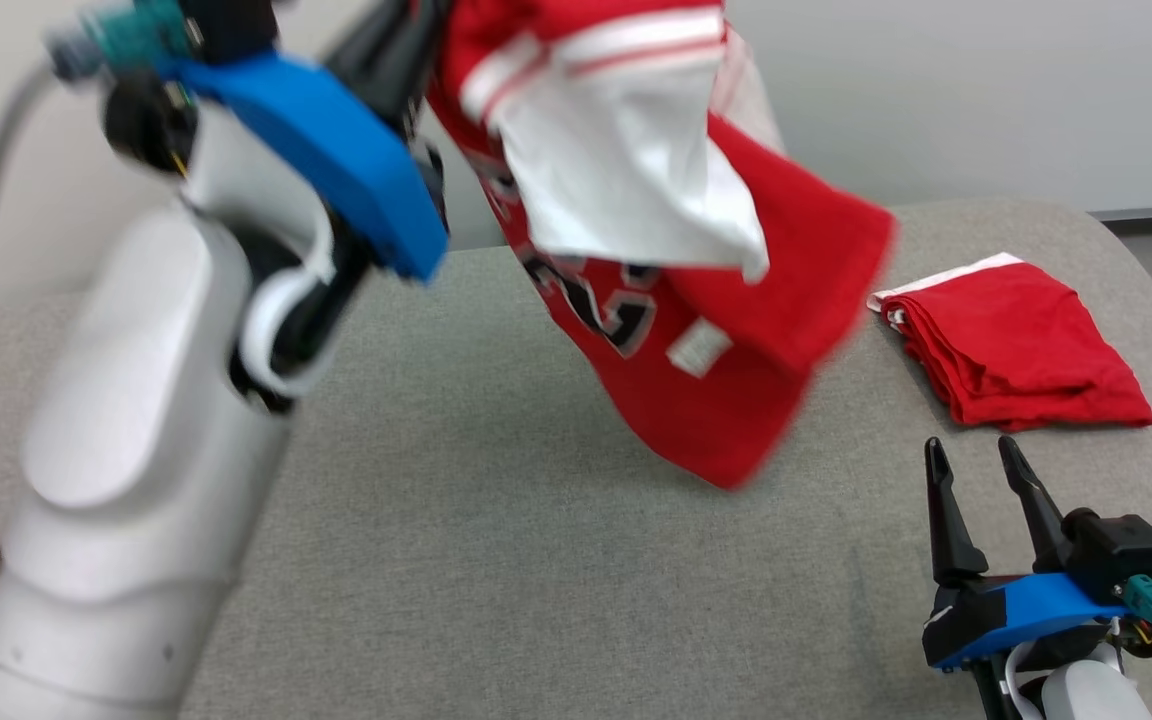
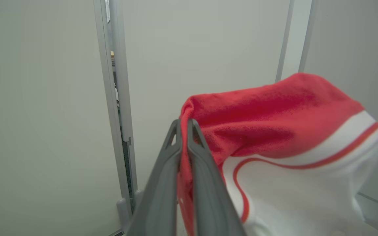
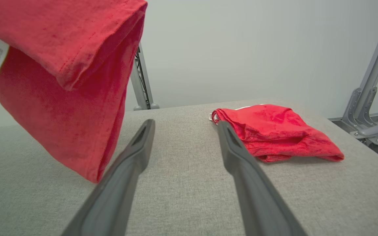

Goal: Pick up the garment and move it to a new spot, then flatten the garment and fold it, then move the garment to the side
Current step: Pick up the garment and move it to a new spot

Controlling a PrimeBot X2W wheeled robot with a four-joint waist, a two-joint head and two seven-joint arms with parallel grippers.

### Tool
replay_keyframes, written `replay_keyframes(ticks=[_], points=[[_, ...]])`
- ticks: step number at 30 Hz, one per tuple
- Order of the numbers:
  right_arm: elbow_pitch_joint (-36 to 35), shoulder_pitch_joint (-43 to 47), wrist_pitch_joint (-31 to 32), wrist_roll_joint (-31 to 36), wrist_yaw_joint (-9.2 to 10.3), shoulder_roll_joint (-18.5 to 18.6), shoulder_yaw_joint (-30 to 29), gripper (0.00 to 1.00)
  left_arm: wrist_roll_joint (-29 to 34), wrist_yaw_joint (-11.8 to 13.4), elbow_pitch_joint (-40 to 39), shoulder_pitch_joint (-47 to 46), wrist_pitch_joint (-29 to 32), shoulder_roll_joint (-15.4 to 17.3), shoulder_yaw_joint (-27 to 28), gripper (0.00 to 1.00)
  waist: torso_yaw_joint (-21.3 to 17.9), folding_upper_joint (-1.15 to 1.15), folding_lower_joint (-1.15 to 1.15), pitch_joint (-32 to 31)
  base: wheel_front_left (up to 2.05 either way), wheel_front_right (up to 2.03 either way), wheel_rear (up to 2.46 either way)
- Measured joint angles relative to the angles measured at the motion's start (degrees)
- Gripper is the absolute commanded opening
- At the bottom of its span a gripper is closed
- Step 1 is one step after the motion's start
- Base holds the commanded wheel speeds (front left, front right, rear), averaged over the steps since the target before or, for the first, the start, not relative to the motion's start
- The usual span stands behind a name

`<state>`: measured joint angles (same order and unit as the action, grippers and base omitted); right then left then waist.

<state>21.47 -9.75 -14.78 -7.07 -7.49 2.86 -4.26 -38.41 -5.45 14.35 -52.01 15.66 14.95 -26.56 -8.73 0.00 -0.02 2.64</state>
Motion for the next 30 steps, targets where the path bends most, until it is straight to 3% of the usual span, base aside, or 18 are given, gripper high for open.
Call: replay_keyframes(ticks=[4,9,15,19,20,21,22,30], points=[[-0.18,-0.04,-0.02,-0.18,0.0,0.0,-0.3,1.0,-2.09,1.65,3.75,10.11,-3.61,-1.63,-0.01,0.0,-0.96,0.0,0.01,1.65,0.0,0.0,0.0],[-0.37,-0.94,-0.12,-1.19,0.0,0.0,0.58,1.0,-4.99,3.18,15.69,20.4,-7.75,-2.35,1.74,0.0,-2.22,0.0,0.02,4.71,0.0,0.0,0.0],[-0.6,-2.43,-0.18,-1.64,0.0,-0.01,1.3,1.0,-3.75,3.9,26.68,21.54,-13.73,-0.35,3.25,0.0,-2.81,0.0,0.02,8.23,0.0,0.0,0.0],[-0.85,-2.96,-0.18,-1.68,0.0,-0.01,1.54,1.0,-3.75,3.24,30.74,20.43,-16.12,-0.68,3.54,0.0,-2.38,0.0,0.02,9.7,0.0,0.0,0.0],[-0.85,-2.98,-0.19,-1.68,0.0,-0.01,1.59,1.0,-3.65,2.83,31.39,19.88,-16.73,-0.8,3.43,0.23,-2.17,0.0,0.02,9.9,0.0,0.0,0.0],[-0.83,-3.05,-0.19,-1.67,0.0,-0.01,1.69,1.0,-3.28,2.56,31.84,19.26,-17.61,-0.92,3.3,0.23,-1.94,0.0,0.02,10.03,0.0,0.0,0.0],[-0.83,-3.15,-0.18,-1.65,0.0,-0.01,1.77,1.0,-2.97,2.38,32.26,18.62,-18.49,-0.98,3.14,1.0,-1.73,0.0,0.02,10.07,0.0,0.0,0.0],[-0.88,-3.77,-0.19,-0.27,0.0,-0.02,1.91,1.0,0.66,1.37,33.52,16.16,-26.17,-1.08,0.81,1.0,0.08,0.0,0.02,7.41,0.0,0.0,0.0]])
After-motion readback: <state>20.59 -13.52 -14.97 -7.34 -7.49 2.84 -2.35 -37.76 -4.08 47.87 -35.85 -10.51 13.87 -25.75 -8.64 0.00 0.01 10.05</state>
